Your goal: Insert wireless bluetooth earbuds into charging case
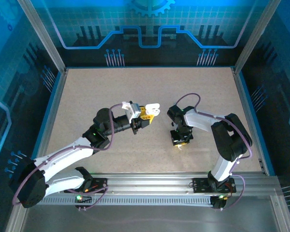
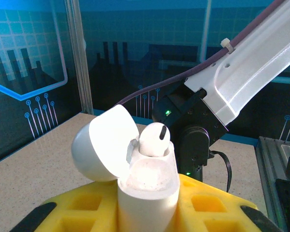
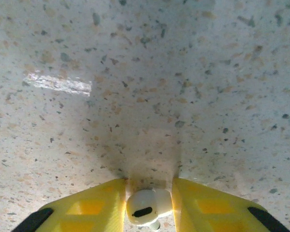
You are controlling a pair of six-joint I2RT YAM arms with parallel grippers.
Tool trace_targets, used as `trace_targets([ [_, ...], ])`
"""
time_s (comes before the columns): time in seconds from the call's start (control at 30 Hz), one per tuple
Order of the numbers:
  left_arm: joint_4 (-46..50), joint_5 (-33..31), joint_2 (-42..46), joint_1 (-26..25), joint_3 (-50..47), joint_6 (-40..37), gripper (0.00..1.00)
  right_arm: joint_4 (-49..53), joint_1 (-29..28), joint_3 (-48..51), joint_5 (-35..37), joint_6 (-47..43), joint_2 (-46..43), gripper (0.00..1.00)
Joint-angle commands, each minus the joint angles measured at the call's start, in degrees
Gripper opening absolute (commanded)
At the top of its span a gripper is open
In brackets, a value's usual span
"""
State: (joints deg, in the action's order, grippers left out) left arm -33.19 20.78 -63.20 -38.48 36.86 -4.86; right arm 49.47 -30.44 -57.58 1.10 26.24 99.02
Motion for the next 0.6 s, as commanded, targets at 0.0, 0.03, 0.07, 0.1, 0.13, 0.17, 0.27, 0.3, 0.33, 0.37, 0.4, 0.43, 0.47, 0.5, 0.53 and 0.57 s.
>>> trace_targets([
  [0.0, 0.08, -0.43, 0.19, -0.49, 1.44, 0.18, 0.27, 2.65, -1.0, 0.89, -1.04, 1.4, -0.04, 0.3],
  [0.03, 0.13, -0.38, 0.24, -0.53, 1.46, 0.1, 0.27, 2.65, -1.03, 0.96, -0.89, 1.57, 0.01, 0.3],
  [0.07, 0.1, -0.41, 0.19, -0.47, 1.41, 0.12, 0.27, 2.74, -1.03, 1.0, -0.7, 1.71, 0.0, 0.3],
  [0.1, 0.14, -0.38, 0.18, -0.54, 1.46, 0.05, 0.27, 2.73, -1.03, 1.07, -0.44, 2.1, -0.05, 0.3],
  [0.13, 0.29, -0.51, 0.24, -0.54, 1.46, 0.03, 0.27, 2.58, -0.99, 1.21, -0.17, 2.47, -0.26, 0.28],
  [0.17, 0.23, -0.47, 0.2, -0.49, 1.4, 0.03, 0.27, 2.24, -0.82, 1.45, -0.18, 2.82, -0.51, 0.28],
  [0.27, 0.19, -0.49, 0.31, -0.47, 1.37, 0.13, 0.27, 1.45, -0.25, 2.24, -0.57, 4.18, -0.99, 0.28],
  [0.3, 0.23, -0.56, 0.28, -0.5, 1.37, 0.04, 0.27, 1.26, -0.03, 2.54, -0.62, 4.61, -1.19, 0.28],
  [0.33, 0.23, -0.56, 0.32, -0.49, 1.36, 0.03, 0.27, 1.08, 0.1, 2.94, -0.74, 4.97, -1.21, 0.29],
  [0.37, 0.23, -0.6, 0.35, -0.53, 1.36, 0.03, 0.27, 0.83, 0.25, 3.19, -1.09, 5.01, -1.2, 0.3],
  [0.4, 0.23, -0.59, 0.32, -0.54, 1.31, 0.03, 0.27, 0.71, 0.29, 3.41, -1.28, 4.8, -1.18, 0.33],
  [0.43, 0.28, -0.66, 0.35, -0.52, 1.35, 0.03, 0.27, 0.7, 0.31, 3.48, -1.36, 4.69, -1.0, 0.33],
  [0.47, 0.27, -0.65, 0.35, -0.48, 1.34, 0.03, 0.27, 0.69, 0.25, 3.55, -1.54, 4.62, -0.79, 0.33],
  [0.5, 0.36, -0.65, 0.32, -0.54, 1.37, 0.07, 0.27, 0.62, 0.24, 3.59, -1.6, 4.61, -0.68, 0.33],
  [0.53, 0.29, -0.65, 0.31, -0.48, 1.34, 0.08, 0.27, 0.55, 0.26, 3.66, -1.54, 4.61, -0.68, 0.33],
  [0.57, 0.23, -0.65, 0.27, -0.54, 1.37, 0.11, 0.27, 0.37, 0.23, 3.7, -1.56, 4.61, -0.59, 0.33],
])
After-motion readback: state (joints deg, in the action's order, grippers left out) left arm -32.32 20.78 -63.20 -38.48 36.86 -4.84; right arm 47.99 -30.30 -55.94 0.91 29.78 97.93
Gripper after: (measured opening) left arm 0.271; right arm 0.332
